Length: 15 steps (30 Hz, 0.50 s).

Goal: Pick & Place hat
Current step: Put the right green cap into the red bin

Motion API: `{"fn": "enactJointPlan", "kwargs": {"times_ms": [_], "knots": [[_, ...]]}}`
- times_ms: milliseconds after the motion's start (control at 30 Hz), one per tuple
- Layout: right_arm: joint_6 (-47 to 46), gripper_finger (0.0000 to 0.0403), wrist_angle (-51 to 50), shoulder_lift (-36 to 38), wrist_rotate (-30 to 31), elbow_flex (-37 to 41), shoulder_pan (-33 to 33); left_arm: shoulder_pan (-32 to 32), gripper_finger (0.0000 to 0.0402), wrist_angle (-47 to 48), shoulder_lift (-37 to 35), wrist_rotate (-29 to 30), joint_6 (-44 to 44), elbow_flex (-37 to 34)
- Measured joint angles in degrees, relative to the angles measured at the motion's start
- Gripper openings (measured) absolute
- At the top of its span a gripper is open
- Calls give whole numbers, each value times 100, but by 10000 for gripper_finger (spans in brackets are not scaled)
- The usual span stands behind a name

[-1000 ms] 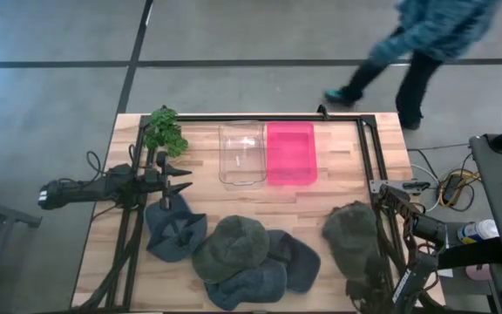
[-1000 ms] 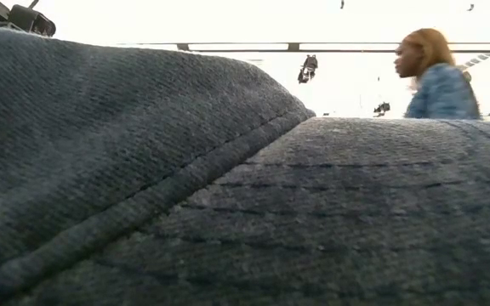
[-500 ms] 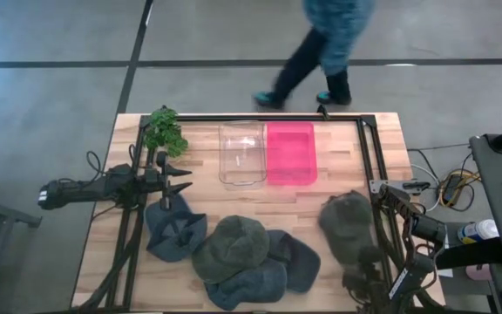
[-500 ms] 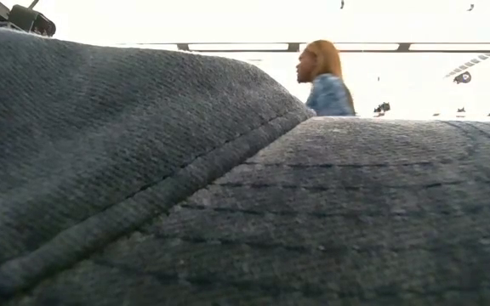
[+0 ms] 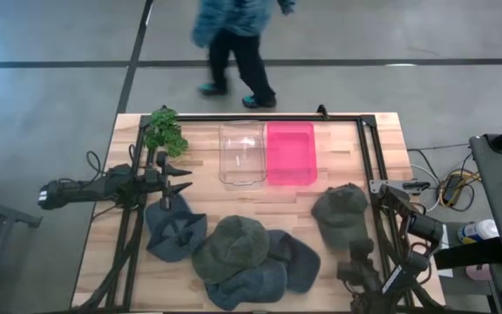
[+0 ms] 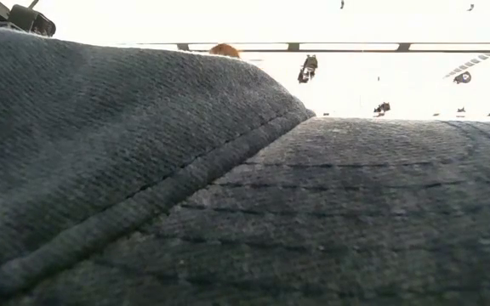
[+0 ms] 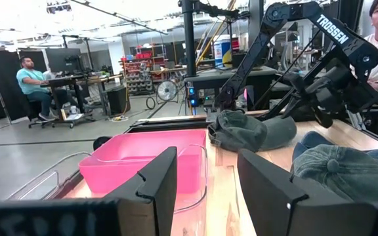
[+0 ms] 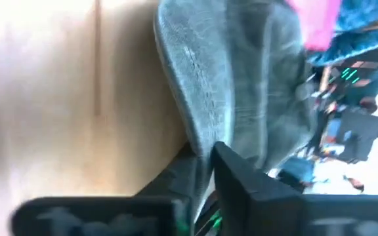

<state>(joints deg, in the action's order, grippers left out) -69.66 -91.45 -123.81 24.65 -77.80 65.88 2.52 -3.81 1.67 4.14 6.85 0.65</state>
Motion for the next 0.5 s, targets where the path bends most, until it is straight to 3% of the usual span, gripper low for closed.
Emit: {"fn": "enactJointPlan", "kwargs": {"times_ms": [267,500], "knots": [[488,15,124,208,1017,-594,-124,0,154,1,0,-2,0,0],[311,13,209,849,1862,-1146,-317,0,154,2,0,-1,-1,1]]}}
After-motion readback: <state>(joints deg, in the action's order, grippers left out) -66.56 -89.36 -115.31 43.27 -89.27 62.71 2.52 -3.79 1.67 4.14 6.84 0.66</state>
